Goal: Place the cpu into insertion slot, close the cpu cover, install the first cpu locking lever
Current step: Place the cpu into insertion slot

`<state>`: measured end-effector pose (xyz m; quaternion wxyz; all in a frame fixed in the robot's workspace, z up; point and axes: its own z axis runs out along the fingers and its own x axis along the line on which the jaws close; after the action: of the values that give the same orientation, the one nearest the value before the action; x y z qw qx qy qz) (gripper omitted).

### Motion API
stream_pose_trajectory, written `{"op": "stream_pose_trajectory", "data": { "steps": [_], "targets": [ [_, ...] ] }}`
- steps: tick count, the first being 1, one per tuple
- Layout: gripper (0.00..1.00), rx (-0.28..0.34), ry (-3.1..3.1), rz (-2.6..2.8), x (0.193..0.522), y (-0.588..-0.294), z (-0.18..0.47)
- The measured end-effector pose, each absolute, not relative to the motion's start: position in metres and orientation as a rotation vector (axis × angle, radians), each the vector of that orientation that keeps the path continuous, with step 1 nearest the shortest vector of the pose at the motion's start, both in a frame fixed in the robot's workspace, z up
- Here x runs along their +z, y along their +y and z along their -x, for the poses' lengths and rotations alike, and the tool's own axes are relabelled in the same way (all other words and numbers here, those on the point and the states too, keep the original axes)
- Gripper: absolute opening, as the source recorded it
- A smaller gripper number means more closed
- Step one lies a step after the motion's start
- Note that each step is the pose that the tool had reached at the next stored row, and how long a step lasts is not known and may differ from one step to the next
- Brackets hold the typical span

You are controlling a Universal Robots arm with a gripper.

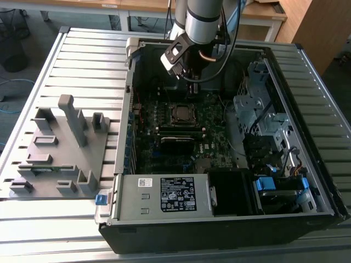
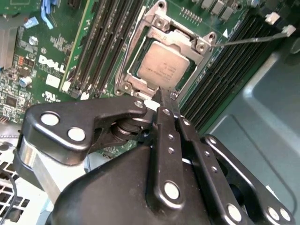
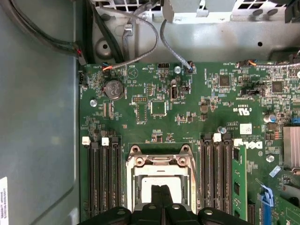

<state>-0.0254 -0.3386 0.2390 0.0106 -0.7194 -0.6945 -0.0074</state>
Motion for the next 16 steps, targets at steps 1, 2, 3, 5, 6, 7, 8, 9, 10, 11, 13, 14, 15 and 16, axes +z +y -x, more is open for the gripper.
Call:
{"op": "stream_pose_trajectory", "data": {
  "steps": [1,2,3,5,6,7,8,9,10,11,13,14,15,16],
  "targets": [
    [0.10,-0.023,-2.167,2.245,0.2380,-0.3386,0.0263],
    [0.10,-0.023,-2.167,2.245,0.2370,-0.3386,0.0273],
    [0.10,-0.023,-2.167,2.245,0.2362,-0.3386,0.0280],
    [0.10,-0.023,-2.167,2.245,0.2352,-0.3386,0.0291],
    [0.10,-0.023,-2.167,2.245,0.2351,-0.3387,0.0297],
    [0.10,-0.023,-2.167,2.245,0.2351,-0.3387,0.0299],
    [0.10,-0.023,-2.168,2.245,0.2351,-0.3387,0.0300],
    [0.10,-0.023,-2.167,2.245,0.2350,-0.3386,0.0303],
    [0.10,-0.023,-2.167,2.245,0.2347,-0.3386,0.0310],
    [0.10,-0.023,-2.167,2.245,0.2343,-0.3386,0.0319],
    [0.10,-0.023,-2.167,2.245,0.2338,-0.3386,0.0334],
    [0.10,-0.023,-2.167,2.245,0.2334,-0.3386,0.0337],
    [0.10,-0.023,-2.167,2.245,0.2329,-0.3386,0.0340],
    [0.10,-0.023,-2.167,2.245,0.2324,-0.3386,0.0344]
  ]
}}
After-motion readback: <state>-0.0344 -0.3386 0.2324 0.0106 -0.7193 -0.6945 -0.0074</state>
